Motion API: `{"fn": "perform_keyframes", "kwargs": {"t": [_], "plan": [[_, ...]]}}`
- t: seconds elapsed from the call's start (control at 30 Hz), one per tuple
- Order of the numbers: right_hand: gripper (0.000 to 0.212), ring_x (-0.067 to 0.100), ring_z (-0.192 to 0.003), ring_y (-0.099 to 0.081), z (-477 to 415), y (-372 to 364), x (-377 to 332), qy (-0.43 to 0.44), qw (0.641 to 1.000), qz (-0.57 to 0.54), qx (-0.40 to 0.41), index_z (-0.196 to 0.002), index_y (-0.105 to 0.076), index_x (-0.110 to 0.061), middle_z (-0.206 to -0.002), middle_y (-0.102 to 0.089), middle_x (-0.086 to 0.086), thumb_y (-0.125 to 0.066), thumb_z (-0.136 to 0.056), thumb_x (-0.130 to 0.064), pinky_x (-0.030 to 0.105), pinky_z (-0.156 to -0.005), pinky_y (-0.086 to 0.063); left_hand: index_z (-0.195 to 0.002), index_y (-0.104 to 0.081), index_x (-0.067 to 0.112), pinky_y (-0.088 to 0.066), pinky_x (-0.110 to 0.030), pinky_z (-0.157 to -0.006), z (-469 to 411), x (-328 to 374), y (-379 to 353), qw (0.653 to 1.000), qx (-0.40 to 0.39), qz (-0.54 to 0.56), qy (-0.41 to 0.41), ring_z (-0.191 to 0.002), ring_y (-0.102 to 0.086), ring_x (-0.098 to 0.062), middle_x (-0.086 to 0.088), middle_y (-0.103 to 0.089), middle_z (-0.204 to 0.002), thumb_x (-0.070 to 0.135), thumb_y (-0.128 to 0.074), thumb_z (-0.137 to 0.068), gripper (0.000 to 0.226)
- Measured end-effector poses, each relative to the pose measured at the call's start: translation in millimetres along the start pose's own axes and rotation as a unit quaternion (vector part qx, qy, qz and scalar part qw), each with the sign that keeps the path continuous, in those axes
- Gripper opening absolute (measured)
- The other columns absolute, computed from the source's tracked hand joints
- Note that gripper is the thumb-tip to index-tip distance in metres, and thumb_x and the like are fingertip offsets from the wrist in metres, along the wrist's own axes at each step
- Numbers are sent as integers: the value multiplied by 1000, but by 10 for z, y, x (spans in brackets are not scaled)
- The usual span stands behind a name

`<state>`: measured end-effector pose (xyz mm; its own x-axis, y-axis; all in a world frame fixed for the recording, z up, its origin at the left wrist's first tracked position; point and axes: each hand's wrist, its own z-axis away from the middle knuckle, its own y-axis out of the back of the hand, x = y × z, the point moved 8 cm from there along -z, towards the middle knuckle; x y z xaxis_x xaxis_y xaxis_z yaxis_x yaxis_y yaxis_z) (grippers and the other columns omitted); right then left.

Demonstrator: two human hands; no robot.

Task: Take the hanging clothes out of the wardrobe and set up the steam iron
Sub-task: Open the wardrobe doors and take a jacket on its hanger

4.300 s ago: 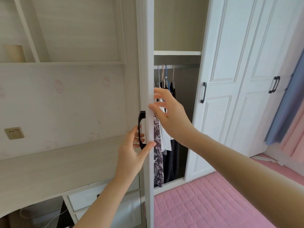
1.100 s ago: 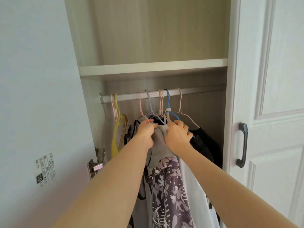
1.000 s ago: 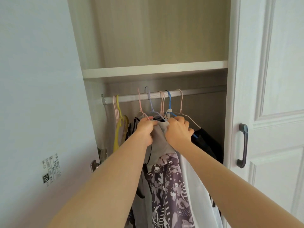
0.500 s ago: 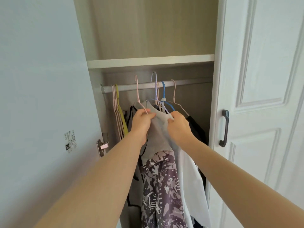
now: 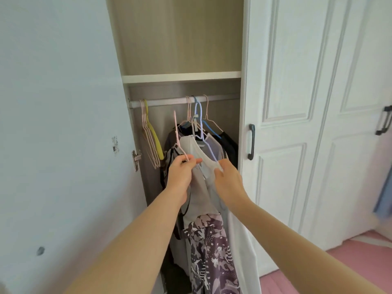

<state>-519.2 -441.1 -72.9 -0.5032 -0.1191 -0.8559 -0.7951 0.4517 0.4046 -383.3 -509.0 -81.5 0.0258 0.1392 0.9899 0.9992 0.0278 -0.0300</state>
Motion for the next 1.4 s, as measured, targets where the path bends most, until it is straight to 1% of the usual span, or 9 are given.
{"fn": "perform_keyframes", "kwargs": {"t": [0.27, 0.37, 0.47, 0.63, 0.77, 0.93, 1.03, 1.23, 1.4], "plan": [[19, 16, -64, -40, 1189, 499, -64, -22, 1000, -15, -1, -98, -51, -4, -78, -49, 6, -34, -97, -13, 29, -52, -32, -106, -64, 18, -39, -32, -76, 1189, 2, 91, 999, -12, -6, 36, -89, -48, -8, 6, -58, -99, 33, -74, -80, 32], [23, 18, -66, -44, 1603, 649, -113, -28, 1000, -5, 4, -100, -53, -1, -82, -56, 12, -35, -96, -13, 30, -54, -35, -93, -65, 11, -45, -38, -84, 1608, -20, 150, 997, -32, 39, 65, -88, -50, -17, 2, -55, -86, 33, -80, -74, 32], [22, 19, -67, -48, 1985, 737, -189, -29, 1000, 7, 4, -93, -55, -1, -84, -60, 12, -37, -95, -13, 30, -55, -37, -80, -59, 12, -42, -31, -72, 2004, -20, 191, 993, -57, 71, 73, -76, -44, -17, 2, -45, -71, 29, -82, -72, 30], [23, 15, -61, -42, 2540, 842, -234, -42, 999, 25, -1, -92, -56, -2, -79, -57, 10, -38, -96, -16, 27, -51, -33, -88, -61, 11, -49, -38, -78, 2549, -102, 285, 990, -63, 79, 93, -82, -53, -20, -3, -56, -82, 28, -82, -71, 32], [22, 16, -63, -49, 2953, 899, -247, -47, 997, 53, 0, -88, -54, -10, -81, -60, 5, -36, -97, -19, 30, -55, -38, -85, -62, 15, -44, -35, -77, 2922, -185, 361, 990, -72, 65, 98, -84, -53, -21, -2, -60, -83, 32, -82, -70, 30], [20, 14, -71, -53, 3429, 978, -314, -36, 996, 86, 13, -86, -52, -19, -80, -58, -3, -37, -98, -22, 33, -62, -42, -93, -68, 5, -45, -26, -76, 3328, -108, 503, 989, -103, 61, 90, -80, -62, -10, 2, -76, -89, 30, -57, -94, 27], [22, 15, -68, -52, 3744, 1017, -422, -28, 996, 83, 19, -82, -51, -17, -76, -57, -3, -37, -98, -22, 33, -59, -40, -95, -71, 4, -46, -27, -82, 3523, -43, 647, 988, -125, 60, 74, -82, -63, -11, -1, -76, -89, 26, -58, -93, 25], [21, 17, -68, -51, 4414, 1152, -640, -23, 995, 91, 44, -83, -54, -10, -76, -59, 2, -40, -97, -19, 30, -56, -38, -103, -65, 6, -57, -25, -69, 4111, 63, 846, 934, -210, 240, 163, -77, -67, -18, -11, -74, -86, 7, -58, -92, 14], [21, 13, -61, -45, 5014, 1208, -823, -26, 996, 71, 43, -84, -56, -8, -78, -61, 9, -43, -97, -18, 22, -49, -35, -122, -58, -1, -59, -28, -77, 4647, 186, 1091, 886, -284, 307, 202, -97, -70, -23, -11, -71, -111, 0, -52, -92, 30]]}}
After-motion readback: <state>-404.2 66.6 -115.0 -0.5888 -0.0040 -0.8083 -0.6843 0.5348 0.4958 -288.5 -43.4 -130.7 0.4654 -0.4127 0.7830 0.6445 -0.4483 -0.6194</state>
